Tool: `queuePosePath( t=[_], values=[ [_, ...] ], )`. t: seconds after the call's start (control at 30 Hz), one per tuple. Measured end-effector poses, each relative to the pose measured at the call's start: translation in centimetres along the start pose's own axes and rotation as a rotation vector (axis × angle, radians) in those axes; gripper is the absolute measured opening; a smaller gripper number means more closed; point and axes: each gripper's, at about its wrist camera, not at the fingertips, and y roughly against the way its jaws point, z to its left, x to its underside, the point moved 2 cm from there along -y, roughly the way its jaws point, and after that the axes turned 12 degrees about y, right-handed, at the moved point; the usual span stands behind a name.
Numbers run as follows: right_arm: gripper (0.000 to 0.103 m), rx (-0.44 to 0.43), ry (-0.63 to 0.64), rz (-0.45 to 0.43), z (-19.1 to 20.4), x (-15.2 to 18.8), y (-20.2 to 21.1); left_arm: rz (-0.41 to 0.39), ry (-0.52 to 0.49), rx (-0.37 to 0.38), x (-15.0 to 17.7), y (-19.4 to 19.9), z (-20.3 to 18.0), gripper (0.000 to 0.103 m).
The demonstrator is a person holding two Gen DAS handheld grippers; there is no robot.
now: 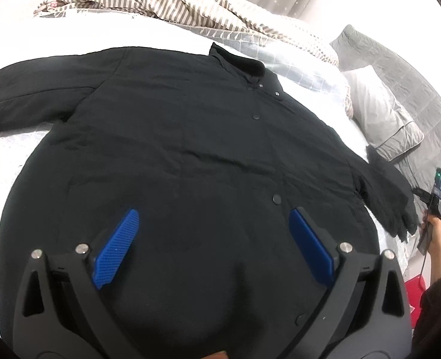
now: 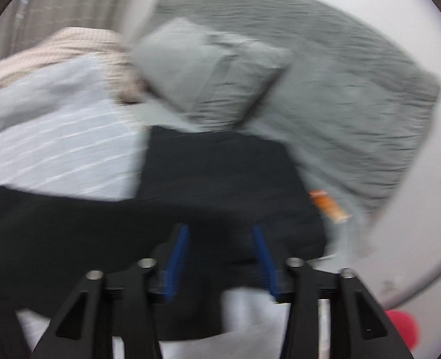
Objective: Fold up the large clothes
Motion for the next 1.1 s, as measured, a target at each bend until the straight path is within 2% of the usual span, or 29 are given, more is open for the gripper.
queuePosePath(
  t=[0.13,0.27,0.37,0.5,0.53,0.57,0.63,0.7,0.87,0.97,1.03,1.1],
  values=[
    [0.056,-0.308,0.015,0.016,9.8,0.3,0.9,-0.013,-0.030,-0.025,0.2,-0.7,-0.2,0.100],
    [0.056,-0.569,0.048,0.002,18.9,1.0,2.8,-0.046,-0.085,-0.035,0.2,-1.2,0.1,0.100],
    [0.060,-0.716,0.041,-0.011,22.1,2.6,3.2,-0.074,-0.122,-0.063,0.0,-1.8,1.7,0.100],
    [0.062,-0.682,0.073,0.021,22.2,6.5,0.8,-0.014,-0.196,-0.104,0.7,-3.3,4.9,0.100],
    [0.062,-0.717,0.054,-0.031,21.2,7.4,0.6,0.005,-0.231,-0.107,1.1,-3.6,5.4,0.100],
    [0.066,-0.725,0.035,-0.047,20.4,7.9,0.6,0.015,-0.279,-0.103,1.7,-3.6,5.8,0.100],
    [0.069,-0.671,-0.006,-0.018,18.0,9.1,0.1,0.028,-0.327,-0.118,2.3,-3.3,5.7,0.102],
    [0.069,-0.692,-0.046,-0.017,16.2,10.1,-0.3,0.030,-0.362,-0.141,3.0,-3.1,5.5,0.102],
    [0.074,-0.601,-0.054,0.016,13.8,12.1,0.9,0.082,-0.398,-0.127,4.0,-1.9,5.8,0.102],
    [0.074,-0.592,-0.017,0.021,13.2,11.9,1.9,0.111,-0.406,-0.149,4.0,-1.0,5.7,0.102],
    [0.074,-0.591,0.006,0.005,12.2,11.6,2.9,0.067,-0.394,-0.231,2.7,0.3,5.3,0.102],
    [0.074,-0.583,0.017,0.001,11.8,10.3,3.5,0.019,-0.373,-0.250,1.2,1.9,4.6,0.102]
  ],
)
